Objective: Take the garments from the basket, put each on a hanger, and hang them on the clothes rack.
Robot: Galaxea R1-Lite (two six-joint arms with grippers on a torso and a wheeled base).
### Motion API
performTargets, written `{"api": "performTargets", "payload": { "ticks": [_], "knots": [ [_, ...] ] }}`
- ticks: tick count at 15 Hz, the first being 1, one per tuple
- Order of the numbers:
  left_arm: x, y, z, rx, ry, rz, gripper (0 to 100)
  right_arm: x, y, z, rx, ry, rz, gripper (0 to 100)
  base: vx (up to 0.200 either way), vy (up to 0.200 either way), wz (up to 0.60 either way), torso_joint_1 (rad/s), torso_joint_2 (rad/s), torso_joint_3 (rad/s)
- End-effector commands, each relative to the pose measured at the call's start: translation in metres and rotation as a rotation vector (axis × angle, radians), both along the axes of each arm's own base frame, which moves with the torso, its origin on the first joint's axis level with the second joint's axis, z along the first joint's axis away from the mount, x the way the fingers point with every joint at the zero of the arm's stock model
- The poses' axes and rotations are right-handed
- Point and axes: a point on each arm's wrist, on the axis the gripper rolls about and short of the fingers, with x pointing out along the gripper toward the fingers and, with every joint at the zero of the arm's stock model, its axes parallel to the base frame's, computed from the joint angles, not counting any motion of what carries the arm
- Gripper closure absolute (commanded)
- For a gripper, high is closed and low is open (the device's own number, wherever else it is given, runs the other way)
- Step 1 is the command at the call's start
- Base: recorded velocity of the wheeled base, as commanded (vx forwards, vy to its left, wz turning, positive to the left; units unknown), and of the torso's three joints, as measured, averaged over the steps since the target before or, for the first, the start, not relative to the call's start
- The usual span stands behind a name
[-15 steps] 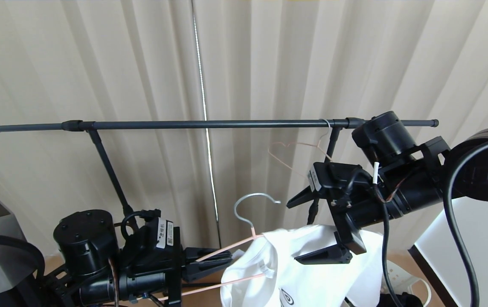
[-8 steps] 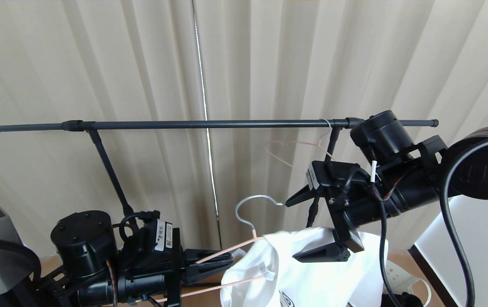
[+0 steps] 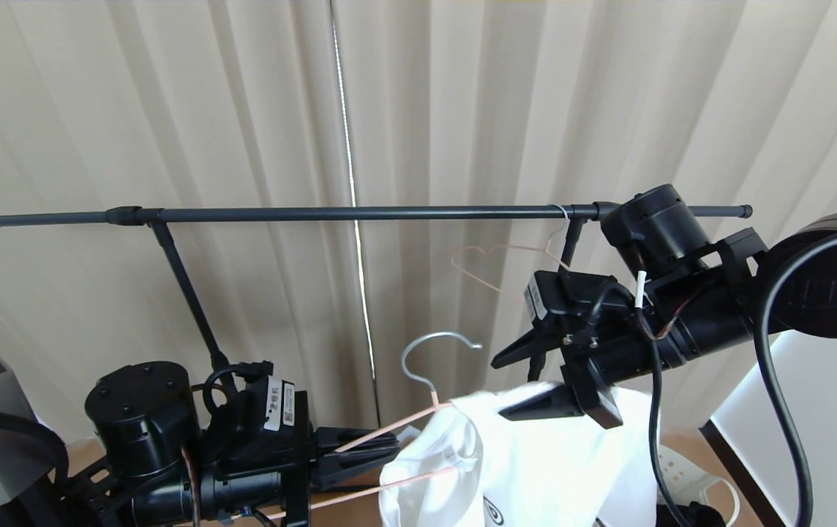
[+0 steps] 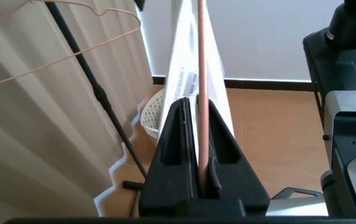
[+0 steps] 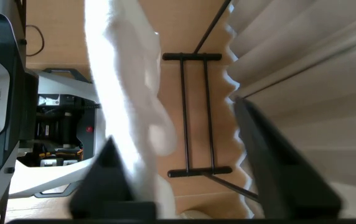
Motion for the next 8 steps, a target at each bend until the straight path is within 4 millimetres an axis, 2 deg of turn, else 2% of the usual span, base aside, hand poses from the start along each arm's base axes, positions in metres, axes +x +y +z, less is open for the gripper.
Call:
{"api": "performTargets", "payload": {
  "ticks": [1,8],
  "knots": [
    [-0.0004,0.0001,0.0001,0.0,0.0,-0.001,100,-0.0004,0.0,-0.0009,-0.002,0.003,0.001,100,0.0,0.0,0.0,0.0,0.0,0.0],
    [-0.001,0.0005,0.0001,0.001,-0.001,0.001,100,-0.0033,-0.0016,-0.0001,-0.004,0.006,0.001,100,0.0,0.0,0.0,0.0,0.0,0.0]
  ]
}}
